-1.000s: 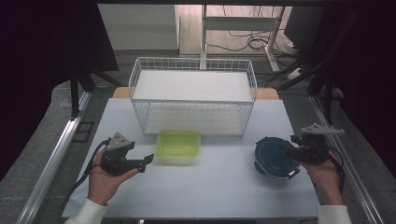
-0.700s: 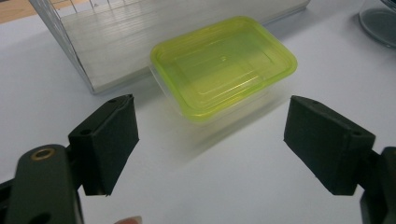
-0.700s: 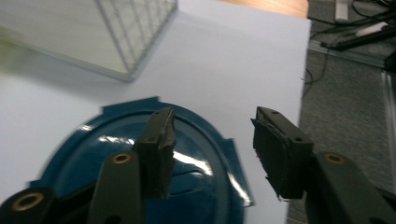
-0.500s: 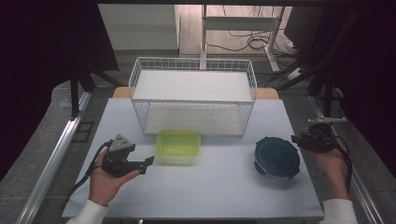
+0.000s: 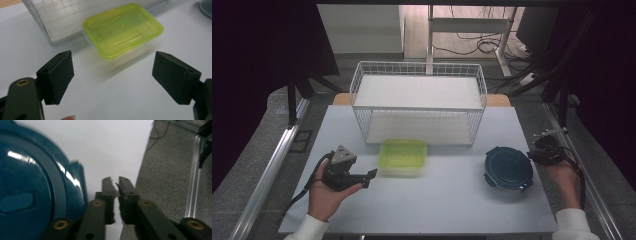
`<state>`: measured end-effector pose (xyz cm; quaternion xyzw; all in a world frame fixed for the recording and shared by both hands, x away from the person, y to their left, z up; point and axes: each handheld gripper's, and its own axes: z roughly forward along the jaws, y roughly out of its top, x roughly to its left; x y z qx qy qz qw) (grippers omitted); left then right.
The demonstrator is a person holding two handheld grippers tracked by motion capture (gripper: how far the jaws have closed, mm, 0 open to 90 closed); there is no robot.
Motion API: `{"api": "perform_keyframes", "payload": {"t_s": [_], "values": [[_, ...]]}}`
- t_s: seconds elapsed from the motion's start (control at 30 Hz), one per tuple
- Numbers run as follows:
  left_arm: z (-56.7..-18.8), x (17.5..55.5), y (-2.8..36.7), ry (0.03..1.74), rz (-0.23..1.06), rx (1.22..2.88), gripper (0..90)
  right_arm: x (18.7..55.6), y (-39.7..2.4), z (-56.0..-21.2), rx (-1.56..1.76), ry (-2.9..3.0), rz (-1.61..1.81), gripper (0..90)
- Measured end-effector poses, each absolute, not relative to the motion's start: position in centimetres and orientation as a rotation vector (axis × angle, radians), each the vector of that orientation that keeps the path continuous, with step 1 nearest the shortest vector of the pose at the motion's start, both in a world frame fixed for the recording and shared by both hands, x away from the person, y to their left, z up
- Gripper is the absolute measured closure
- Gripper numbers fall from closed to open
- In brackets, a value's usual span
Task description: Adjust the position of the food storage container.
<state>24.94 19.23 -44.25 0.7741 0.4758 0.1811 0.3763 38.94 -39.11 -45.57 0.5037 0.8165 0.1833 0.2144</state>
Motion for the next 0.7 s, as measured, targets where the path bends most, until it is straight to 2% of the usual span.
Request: {"api": "perform_keyframes", "payload": {"t_s": [0.1,0.33,0.7], "values": [[-44.3,24.9,19.3,1.221,0.473,1.984,16.9,39.0,-38.7,-46.4,1.342,2.334,0.486,88.6],[-44.4,25.0,19.1,1.22,0.468,1.991,16.9,38.5,-38.0,-46.4,1.255,2.399,0.478,88.8],[-44.8,25.2,18.8,1.212,0.458,2.013,16.9,37.1,-34.2,-46.8,1.125,2.522,0.482,88.8]]}}
